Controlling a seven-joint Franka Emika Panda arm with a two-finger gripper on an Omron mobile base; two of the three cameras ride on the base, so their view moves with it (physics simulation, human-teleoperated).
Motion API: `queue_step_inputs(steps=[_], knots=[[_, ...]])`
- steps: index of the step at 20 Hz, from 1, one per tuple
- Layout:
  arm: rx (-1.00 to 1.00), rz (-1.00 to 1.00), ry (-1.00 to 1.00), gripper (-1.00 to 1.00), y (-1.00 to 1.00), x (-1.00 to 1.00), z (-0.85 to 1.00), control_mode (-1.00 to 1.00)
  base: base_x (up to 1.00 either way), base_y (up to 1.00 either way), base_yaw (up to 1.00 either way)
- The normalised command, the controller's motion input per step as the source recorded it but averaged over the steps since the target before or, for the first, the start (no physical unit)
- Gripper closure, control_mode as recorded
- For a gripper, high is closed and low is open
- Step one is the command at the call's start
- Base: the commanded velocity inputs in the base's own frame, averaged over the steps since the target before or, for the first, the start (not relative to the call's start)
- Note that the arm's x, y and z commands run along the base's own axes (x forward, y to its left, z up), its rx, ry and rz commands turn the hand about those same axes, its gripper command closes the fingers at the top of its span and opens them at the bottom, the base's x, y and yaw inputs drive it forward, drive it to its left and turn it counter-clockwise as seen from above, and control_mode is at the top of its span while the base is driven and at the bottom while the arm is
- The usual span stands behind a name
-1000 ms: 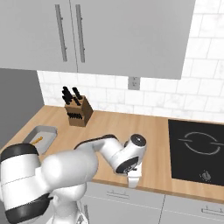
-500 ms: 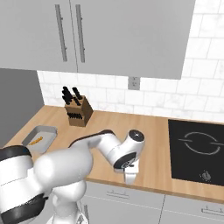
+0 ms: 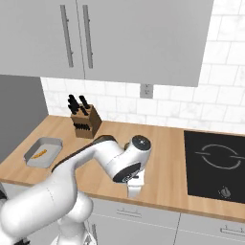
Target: Take the meat container that has the shrimp and place it on the second highest rack of the freezer. Then take the vegetable container that has the mushroom and cucumber and place it on the highest rack of the freezer.
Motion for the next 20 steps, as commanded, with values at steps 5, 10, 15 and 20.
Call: queue_step_inputs(steps=[5,10,15,20], knots=[[0.0,0.0,-0.11,1.0,0.64,-0.03,0.53,-1.0,0.0,0.0,0.0],[0.0,0.0,-0.05,1.0,0.72,0.17,0.48,-1.0,0.0,0.0,0.0],[0.0,0.0,0.0,1.0,0.67,0.18,0.42,-1.0,0.0,0.0,0.0],[0.0,0.0,0.0,1.0,0.39,0.0,0.59,-1.0,0.0,0.0,0.0]])
